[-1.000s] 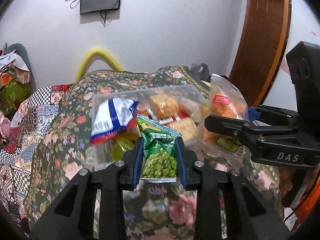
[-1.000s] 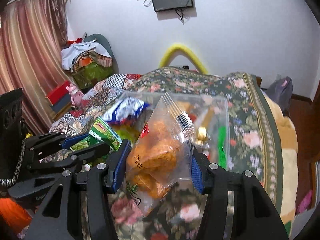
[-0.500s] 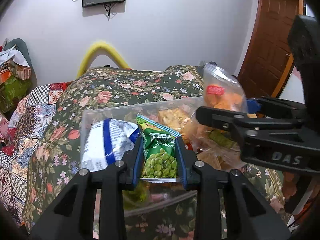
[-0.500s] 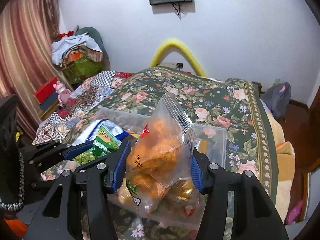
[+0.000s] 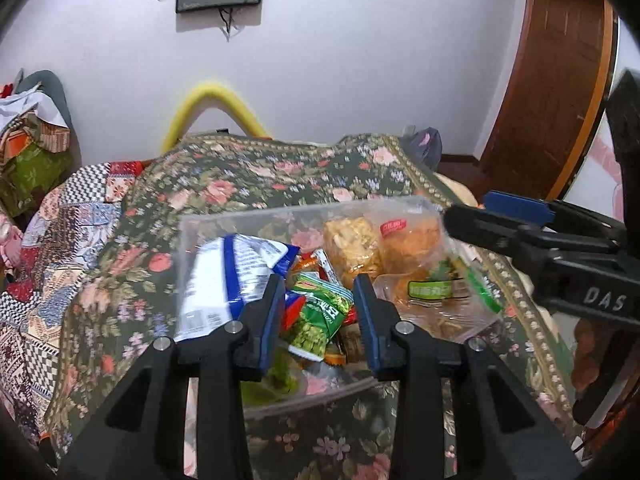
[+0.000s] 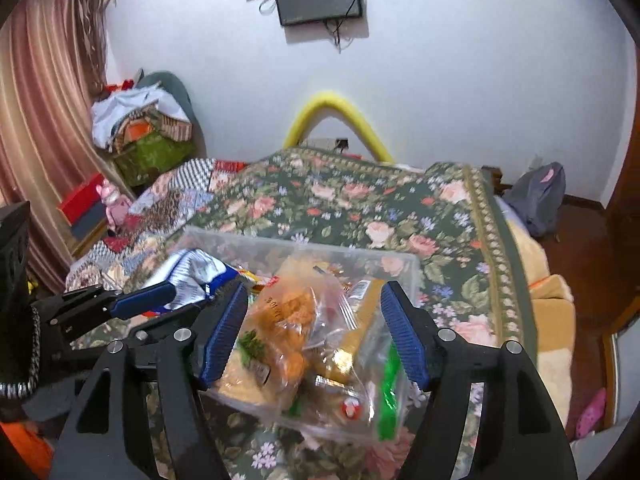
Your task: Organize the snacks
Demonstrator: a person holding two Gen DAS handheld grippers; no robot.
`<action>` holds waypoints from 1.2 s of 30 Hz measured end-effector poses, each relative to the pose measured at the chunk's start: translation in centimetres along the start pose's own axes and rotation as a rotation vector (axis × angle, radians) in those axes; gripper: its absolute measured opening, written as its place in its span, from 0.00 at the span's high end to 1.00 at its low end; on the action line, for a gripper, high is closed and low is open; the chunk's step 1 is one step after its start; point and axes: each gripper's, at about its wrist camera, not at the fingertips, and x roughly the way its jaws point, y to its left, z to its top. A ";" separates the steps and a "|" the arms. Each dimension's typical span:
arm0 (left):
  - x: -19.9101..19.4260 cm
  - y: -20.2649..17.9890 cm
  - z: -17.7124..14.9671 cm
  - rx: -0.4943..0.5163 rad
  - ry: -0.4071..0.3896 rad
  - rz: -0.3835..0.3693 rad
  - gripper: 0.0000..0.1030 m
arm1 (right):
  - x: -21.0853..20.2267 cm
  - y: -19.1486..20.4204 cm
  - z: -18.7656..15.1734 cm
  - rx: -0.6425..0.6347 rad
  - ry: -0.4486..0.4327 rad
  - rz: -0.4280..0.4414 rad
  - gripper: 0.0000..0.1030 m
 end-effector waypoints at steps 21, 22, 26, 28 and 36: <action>-25.7 -4.7 -4.3 0.058 -0.457 0.039 0.36 | -20.7 7.0 -4.8 -0.016 -0.376 0.012 0.16; -26.1 -4.8 -4.7 0.062 -0.468 0.049 0.29 | -21.0 7.2 -5.1 -0.017 -0.380 0.009 0.14; -27.3 -5.3 -6.2 0.070 -0.482 0.064 0.12 | -21.6 8.5 -6.1 -0.052 -0.401 -0.030 0.02; -27.6 -5.5 -6.8 0.074 -0.494 0.073 0.09 | -21.8 8.8 -6.4 -0.062 -0.411 -0.040 0.00; -28.4 -5.4 -8.2 0.060 -0.498 0.057 0.06 | -22.6 9.3 -7.5 -0.064 -0.417 -0.059 0.00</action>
